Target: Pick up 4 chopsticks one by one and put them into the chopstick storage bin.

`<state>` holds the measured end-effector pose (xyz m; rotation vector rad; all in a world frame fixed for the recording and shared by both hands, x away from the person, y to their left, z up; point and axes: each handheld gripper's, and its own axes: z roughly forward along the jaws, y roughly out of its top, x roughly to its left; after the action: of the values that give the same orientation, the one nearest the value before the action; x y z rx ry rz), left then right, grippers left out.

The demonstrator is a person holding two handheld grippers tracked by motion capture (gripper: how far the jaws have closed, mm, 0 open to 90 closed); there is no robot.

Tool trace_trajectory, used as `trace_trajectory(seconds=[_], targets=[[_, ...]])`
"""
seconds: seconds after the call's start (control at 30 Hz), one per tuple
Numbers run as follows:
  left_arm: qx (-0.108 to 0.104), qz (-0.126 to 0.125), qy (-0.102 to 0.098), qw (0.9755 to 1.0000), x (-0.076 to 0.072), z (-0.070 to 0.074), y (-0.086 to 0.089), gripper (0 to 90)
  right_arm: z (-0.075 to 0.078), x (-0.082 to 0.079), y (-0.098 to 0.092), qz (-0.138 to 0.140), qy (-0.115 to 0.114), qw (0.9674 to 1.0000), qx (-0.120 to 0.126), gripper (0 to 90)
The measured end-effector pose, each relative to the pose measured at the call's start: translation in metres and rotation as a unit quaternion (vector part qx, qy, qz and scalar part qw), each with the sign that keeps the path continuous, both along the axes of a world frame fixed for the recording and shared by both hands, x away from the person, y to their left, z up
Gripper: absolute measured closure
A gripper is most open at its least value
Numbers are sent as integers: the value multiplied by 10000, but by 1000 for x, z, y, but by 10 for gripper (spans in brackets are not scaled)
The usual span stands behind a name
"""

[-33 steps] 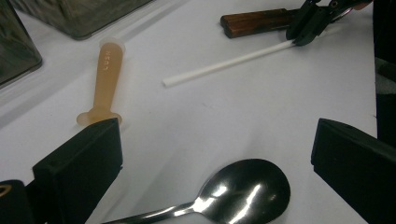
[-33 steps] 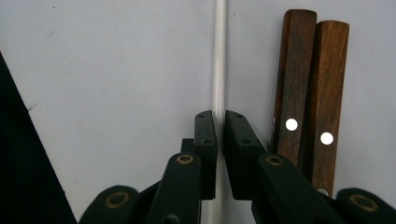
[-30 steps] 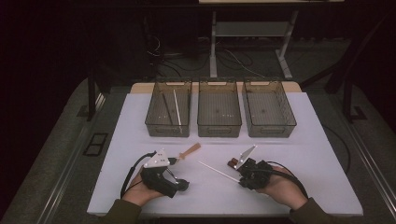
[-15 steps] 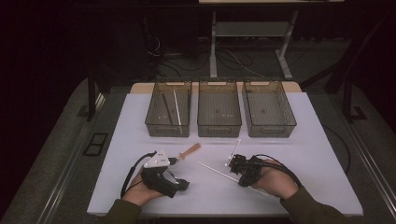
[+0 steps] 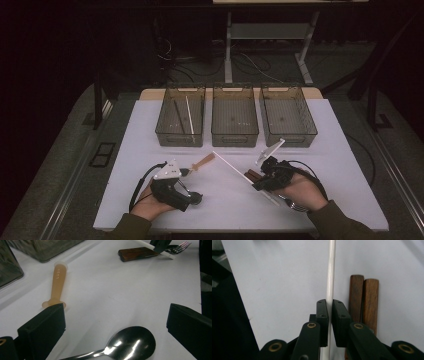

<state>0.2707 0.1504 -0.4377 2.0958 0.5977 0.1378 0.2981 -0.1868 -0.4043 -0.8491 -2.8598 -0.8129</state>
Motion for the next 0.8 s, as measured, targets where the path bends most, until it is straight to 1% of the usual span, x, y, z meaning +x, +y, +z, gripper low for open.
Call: trace_trajectory(seconds=[0.03,0.1,0.13,0.17,0.23,0.33,0.47,0.57,0.67,0.8], targets=[[-1,0,-2,10000,0,0,0,7,1,1,-1,-62,-10,9999,91,843],[-3,0,-4,10000,0,0,0,7,1,2,-2,-76,-78,9996,250,842],[-4,2,-9,10000,0,0,0,7,2,2,-2,-133,-94,9993,328,843],[-5,4,-9,10000,0,0,1,7,2,2,-2,-137,-154,9991,370,843],[-7,10,-10,10000,0,0,1,7,2,3,-2,-108,-274,9981,540,843],[-6,15,-11,10000,0,0,1,7,4,4,-3,-198,-424,9965,689,842],[-15,25,-4,10000,1,0,1,7,6,6,-4,-307,-624,9931,943,843],[-20,32,-5,10000,1,0,1,7,7,9,-5,-379,-758,9897,1157,842],[-22,38,-4,10000,1,0,1,7,10,12,-4,-448,-830,9861,1368,843],[-46,61,2,10000,1,0,1,7,12,16,-3,-505,-907,9833,1498,843]])
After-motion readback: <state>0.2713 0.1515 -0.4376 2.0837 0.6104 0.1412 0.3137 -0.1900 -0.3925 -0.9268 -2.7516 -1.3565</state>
